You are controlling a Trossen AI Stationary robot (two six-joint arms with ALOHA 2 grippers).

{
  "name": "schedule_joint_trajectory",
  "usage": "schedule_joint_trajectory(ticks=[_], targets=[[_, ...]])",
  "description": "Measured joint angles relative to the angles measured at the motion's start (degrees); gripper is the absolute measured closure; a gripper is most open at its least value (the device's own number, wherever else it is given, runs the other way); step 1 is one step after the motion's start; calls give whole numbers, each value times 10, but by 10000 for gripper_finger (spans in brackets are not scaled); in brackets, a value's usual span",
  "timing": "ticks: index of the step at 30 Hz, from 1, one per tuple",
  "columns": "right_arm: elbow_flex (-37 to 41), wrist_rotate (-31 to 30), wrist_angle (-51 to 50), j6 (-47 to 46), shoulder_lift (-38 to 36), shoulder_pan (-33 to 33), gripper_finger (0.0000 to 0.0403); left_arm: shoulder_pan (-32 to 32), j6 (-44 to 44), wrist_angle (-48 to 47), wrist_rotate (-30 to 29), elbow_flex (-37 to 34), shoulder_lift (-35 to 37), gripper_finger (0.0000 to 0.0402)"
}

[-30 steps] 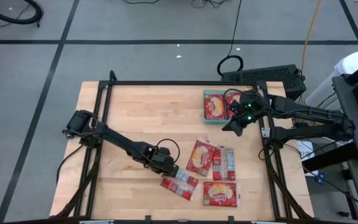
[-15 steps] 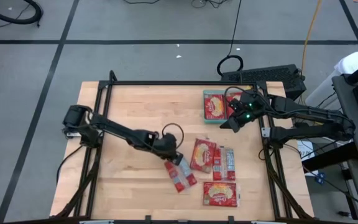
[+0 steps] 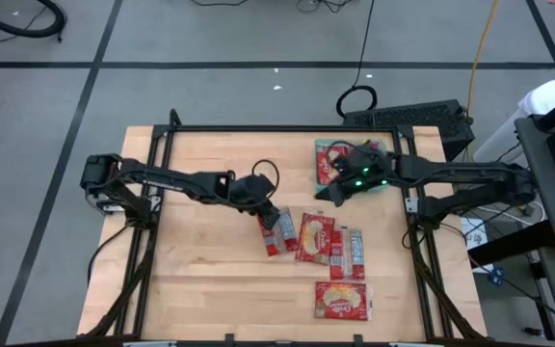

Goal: Sort popcorn bags into baskets
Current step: Put the red popcorn bag into the light blue bin

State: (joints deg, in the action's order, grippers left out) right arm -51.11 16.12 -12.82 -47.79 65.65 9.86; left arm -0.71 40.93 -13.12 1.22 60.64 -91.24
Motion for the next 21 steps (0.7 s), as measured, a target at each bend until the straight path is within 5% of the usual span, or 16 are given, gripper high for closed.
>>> schedule_joint_trajectory(ticks=[12,21], targets=[[0,-37,205,130,194,-45,246,-41,-110,-2,54,0,58,401],[0,-132,324,99,287,-56,238,-64,-153,-45,92,0,61,400]])
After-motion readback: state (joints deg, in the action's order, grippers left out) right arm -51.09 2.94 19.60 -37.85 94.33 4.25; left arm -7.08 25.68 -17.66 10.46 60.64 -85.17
